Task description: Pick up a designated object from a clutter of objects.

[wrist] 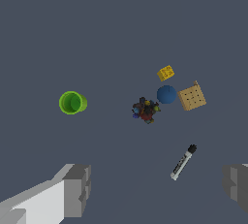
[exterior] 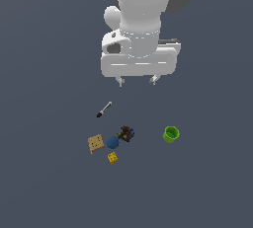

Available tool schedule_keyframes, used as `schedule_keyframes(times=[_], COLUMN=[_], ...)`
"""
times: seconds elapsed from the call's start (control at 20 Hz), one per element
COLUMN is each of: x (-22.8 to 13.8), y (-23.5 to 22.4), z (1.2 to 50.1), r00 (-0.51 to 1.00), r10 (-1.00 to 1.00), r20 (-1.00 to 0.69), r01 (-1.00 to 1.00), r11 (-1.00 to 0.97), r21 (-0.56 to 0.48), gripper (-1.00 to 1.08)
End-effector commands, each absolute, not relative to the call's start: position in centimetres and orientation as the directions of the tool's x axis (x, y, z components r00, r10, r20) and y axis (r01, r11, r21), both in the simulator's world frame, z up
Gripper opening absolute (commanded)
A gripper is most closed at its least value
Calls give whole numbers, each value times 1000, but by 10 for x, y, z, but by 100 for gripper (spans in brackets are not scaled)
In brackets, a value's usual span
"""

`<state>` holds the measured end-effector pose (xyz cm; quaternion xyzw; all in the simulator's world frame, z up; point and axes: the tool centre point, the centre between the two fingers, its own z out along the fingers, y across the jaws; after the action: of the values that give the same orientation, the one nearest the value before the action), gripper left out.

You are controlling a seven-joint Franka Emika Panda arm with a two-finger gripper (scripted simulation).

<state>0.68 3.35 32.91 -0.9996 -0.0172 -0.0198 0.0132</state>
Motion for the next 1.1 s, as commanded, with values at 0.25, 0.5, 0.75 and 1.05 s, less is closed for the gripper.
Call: schedule_keyframes(times=[0.25,0.5,0.75,1.05], x=[11,14,14,13], y=[27,20,20,11], z=[328,326,326,308], r00=[999,999,999,998], r10=[1,-31,-29,-58], r20=[41,41,41,38], r01=[3,-30,-28,-57], r11=[-999,-999,-999,-998], r21=[-32,-39,-38,-41], gripper=[100,100,100,100])
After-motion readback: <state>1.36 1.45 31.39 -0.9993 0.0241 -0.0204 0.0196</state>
